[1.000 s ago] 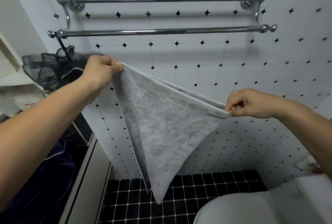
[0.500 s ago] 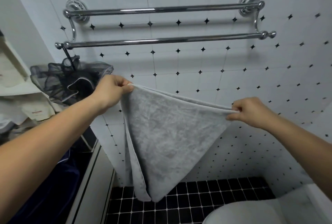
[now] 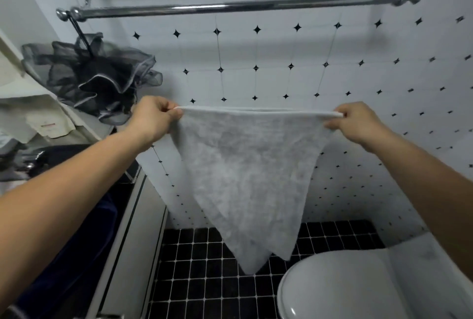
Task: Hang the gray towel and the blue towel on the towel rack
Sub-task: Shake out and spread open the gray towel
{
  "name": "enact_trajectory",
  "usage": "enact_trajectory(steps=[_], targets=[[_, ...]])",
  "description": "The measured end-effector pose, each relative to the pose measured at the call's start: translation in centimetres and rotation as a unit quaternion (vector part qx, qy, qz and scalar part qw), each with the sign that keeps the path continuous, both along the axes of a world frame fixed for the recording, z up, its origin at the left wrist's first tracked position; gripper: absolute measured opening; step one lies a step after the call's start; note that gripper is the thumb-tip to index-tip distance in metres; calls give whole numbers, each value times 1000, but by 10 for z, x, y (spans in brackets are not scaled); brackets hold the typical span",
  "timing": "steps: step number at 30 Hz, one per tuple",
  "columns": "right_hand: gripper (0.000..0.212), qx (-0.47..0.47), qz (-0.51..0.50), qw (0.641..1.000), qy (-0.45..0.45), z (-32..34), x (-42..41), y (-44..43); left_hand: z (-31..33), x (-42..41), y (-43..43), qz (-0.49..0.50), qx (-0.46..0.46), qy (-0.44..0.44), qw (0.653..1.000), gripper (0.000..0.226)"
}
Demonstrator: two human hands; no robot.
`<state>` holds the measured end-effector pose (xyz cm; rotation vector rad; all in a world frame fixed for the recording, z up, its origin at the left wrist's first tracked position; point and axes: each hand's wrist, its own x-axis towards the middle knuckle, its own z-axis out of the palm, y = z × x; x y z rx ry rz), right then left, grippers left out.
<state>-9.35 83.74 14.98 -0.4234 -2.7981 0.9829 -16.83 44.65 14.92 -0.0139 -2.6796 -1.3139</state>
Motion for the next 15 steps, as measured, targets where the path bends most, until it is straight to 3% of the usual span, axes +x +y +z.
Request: enact_trajectory(steps=[2,4,6,8,10,12,15], targets=[[10,-21,190,981,-37,2,8,-12,-6,0,4,8,0,-5,1000,15],[9,-48,350,926,-130,-2,24,-28,-10,-1,3,40,36,-13,998,14],[13,-53,308,943,-118,-4,18,-14,-13,-2,-5,65,77,-12,995,17],[19,-98,134,983,-72,4,2,10,-17,0,-9,49,99,-16,994,18],[24,-164,41,982,-81,9,-6,20,-22,1,-3,24,76,-11,997,20],[25,-200,131,963,-128,9,-5,8,-24,-3,-1,35,83,-11,996,19],[31,-271,291,893,-213,0,2,-5,-24,-9,-14,86,119,-17,989,19]])
